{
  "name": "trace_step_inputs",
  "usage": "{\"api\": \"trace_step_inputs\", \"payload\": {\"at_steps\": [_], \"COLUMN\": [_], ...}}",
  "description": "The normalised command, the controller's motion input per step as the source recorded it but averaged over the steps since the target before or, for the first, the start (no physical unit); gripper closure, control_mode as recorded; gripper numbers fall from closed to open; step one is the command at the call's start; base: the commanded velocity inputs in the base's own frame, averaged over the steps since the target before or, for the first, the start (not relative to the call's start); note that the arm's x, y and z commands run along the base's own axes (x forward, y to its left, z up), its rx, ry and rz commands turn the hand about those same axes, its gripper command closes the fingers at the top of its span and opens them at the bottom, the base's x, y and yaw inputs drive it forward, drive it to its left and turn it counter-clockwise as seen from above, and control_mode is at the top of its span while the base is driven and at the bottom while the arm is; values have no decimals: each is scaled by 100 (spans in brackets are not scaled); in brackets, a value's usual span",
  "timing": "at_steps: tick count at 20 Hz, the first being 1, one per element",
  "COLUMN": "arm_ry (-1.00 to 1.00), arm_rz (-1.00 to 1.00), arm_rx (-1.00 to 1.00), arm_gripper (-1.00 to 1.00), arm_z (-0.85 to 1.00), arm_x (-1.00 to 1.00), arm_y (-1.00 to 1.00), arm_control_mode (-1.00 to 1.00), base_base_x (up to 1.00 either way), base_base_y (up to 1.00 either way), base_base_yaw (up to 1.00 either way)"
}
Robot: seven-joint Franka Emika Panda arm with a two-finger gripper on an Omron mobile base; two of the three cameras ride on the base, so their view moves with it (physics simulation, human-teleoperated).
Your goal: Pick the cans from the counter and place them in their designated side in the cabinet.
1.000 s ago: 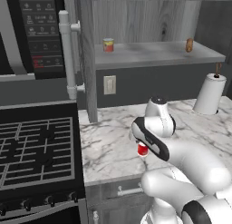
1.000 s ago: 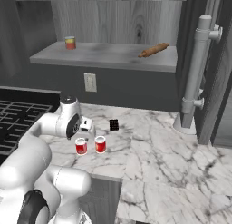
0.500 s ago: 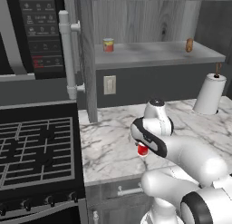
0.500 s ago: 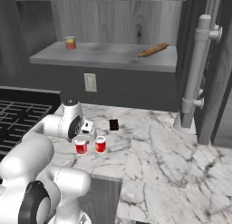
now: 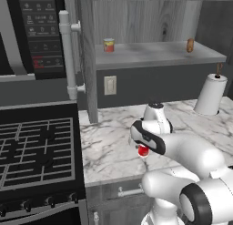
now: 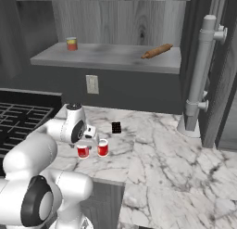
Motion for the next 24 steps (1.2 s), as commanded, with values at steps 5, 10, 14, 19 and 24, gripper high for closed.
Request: {"api": "trace_step_inputs", "payload": {"at_steps": [5,10,14,19,24], "arm_ry": [0,0,0,-4,-9], "arm_rz": [0,0,0,0,0], "arm_rx": [0,0,1,0,0], "arm_gripper": [-100,100,100,100,100], "arm_z": [-14,-9,0,7,49], "arm_x": [0,0,0,-7,-21], "arm_y": [0,0,0,0,-3], "arm_control_mode": [-100,-100,-100,-100,-100], "base_base_x": [0,0,0,0,0], "base_base_y": [0,0,0,0,0], "base_base_yaw": [0,0,0,0,0]}}
